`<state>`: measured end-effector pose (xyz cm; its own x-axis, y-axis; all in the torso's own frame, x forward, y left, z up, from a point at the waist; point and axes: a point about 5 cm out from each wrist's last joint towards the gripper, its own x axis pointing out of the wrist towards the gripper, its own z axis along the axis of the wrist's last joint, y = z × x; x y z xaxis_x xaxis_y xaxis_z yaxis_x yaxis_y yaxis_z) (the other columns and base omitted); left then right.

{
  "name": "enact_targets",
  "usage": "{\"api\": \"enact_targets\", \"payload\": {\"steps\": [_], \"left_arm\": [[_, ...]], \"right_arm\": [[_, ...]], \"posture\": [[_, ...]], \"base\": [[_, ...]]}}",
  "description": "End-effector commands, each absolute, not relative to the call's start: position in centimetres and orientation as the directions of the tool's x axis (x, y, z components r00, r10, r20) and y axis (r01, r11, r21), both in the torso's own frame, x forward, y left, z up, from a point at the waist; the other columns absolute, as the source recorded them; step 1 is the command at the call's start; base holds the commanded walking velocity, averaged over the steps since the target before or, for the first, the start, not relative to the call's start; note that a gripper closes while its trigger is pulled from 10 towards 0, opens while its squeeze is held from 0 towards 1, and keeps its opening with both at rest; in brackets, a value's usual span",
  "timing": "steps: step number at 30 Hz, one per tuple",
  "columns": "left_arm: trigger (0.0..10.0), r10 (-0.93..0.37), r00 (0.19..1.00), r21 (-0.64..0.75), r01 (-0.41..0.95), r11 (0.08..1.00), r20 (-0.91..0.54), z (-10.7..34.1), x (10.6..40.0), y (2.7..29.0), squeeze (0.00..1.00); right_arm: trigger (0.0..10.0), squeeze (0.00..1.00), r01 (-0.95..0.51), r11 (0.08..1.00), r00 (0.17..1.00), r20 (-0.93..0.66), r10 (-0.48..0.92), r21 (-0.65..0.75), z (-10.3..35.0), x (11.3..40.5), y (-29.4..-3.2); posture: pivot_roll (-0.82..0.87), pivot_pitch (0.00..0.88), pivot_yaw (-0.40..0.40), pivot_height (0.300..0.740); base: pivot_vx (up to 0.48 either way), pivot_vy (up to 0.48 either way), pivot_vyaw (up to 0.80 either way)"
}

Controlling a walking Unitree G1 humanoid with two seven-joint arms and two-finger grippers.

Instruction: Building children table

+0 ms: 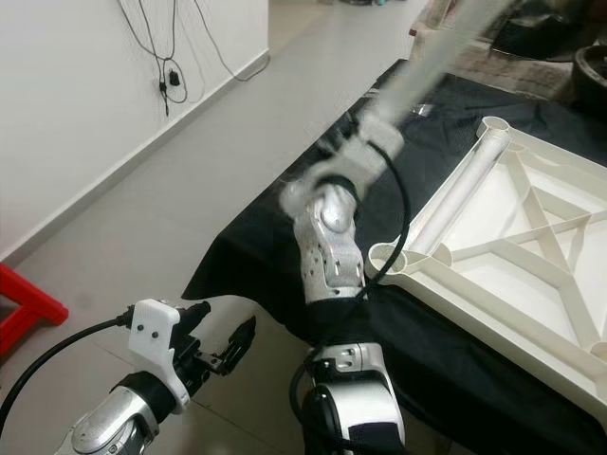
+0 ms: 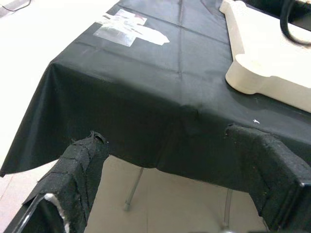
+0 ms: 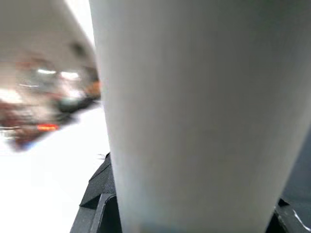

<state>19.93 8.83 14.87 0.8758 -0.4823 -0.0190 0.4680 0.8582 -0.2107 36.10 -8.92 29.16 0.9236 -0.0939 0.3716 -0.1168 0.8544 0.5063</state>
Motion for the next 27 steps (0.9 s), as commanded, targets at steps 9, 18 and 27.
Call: {"api": "enact_targets", "payload": {"steps": [9,18,27], "left_arm": [[10.0,-0.412,0.91,-0.066,0.409,0.91,-0.047,16.0,23.3,10.6,0.0],[10.0,-0.481,0.868,0.03,0.487,0.873,-0.122,15.8,24.2,10.4,0.0],[10.0,-0.5,0.841,0.064,0.522,0.851,-0.205,14.5,23.8,10.6,0.0]], "right_arm": [[10.0,0.0,-0.628,0.679,0.776,0.373,0.509,0.38,25.1,33.2,-4.8],[10.0,0.0,-0.765,0.578,0.643,0.361,0.675,0.284,23.5,31.4,-4.7],[10.0,0.0,-0.837,0.495,0.547,0.329,0.769,0.235,22.7,30.1,-4.2]], "posture": [[0.12,0.089,-0.066,0.74],[0.11,0.074,-0.057,0.74],[0.12,0.066,-0.063,0.74]], "base": [[0.0,0.0,0.0],[0.0,0.0,0.0],[0.0,0.0,0.0]]}}
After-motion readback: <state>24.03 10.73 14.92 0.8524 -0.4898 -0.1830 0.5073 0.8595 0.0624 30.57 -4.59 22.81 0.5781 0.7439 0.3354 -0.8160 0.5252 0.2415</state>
